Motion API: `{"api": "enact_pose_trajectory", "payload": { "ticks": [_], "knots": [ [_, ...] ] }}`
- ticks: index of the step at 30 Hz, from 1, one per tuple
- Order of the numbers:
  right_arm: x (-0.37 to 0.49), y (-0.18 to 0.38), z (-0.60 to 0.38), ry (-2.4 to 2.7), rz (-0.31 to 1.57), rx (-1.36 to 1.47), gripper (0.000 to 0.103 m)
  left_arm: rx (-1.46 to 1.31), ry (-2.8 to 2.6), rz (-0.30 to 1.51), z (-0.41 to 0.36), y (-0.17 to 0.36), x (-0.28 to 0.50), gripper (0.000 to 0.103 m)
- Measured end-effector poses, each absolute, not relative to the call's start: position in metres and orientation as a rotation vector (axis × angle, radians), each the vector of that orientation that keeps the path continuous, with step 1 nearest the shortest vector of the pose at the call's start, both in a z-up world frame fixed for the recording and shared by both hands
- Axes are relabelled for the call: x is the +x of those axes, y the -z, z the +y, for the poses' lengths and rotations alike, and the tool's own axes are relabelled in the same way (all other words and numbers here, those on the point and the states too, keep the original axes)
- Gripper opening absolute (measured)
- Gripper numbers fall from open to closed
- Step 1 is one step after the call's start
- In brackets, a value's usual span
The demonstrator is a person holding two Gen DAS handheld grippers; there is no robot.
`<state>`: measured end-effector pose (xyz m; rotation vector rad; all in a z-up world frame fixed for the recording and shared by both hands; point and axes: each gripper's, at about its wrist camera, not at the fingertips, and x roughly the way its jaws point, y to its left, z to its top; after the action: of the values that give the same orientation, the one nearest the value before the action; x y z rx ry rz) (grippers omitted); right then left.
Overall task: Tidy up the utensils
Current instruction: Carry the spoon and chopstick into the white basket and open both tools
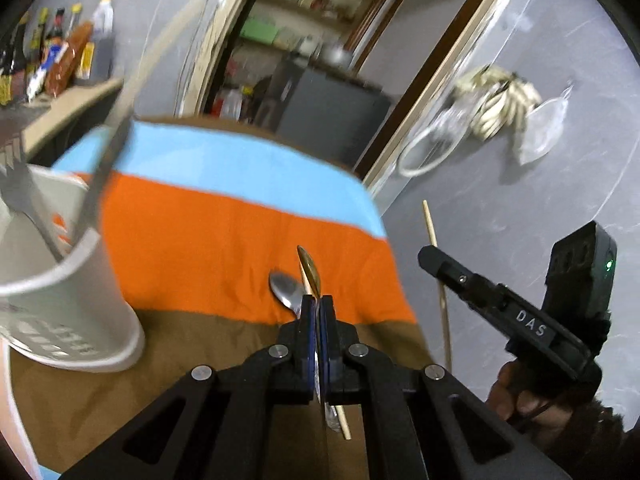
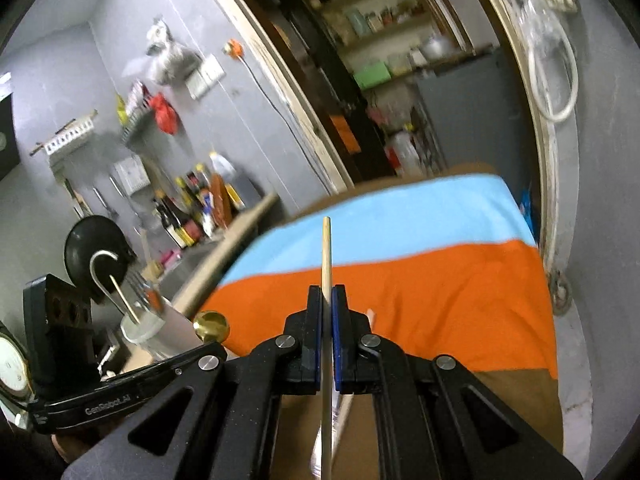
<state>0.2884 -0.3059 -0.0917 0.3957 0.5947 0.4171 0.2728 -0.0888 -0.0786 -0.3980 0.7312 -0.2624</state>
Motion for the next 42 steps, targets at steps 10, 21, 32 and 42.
{"api": "enact_pose_trajectory", "payload": {
  "ticks": [10, 21, 32, 42],
  "knots": [
    [0.265, 0.018, -0.244, -0.434, 0.416, 0.329, 0.004, -0.350, 0.267, 0.544, -0.037, 0.011, 0.250, 0.003],
    [0.265, -0.043, -0.157, -0.482, 0.221, 0.373, 0.004, -0.340, 0.215, 0.364, 0.057, -0.044, 0.239, 0.003],
    [0.276, -0.012, -0.092, -0.422, 0.090, 0.454, 0.004, -0.477, 0.088, 0.267, 0.160, -0.026, 0.257, 0.003],
    [0.282, 0.022, -0.081, -0.329, 0.083, 0.462, 0.004, -0.494, 0.098, 0.261, 0.169, 0.015, 0.269, 0.003]
  ]
}}
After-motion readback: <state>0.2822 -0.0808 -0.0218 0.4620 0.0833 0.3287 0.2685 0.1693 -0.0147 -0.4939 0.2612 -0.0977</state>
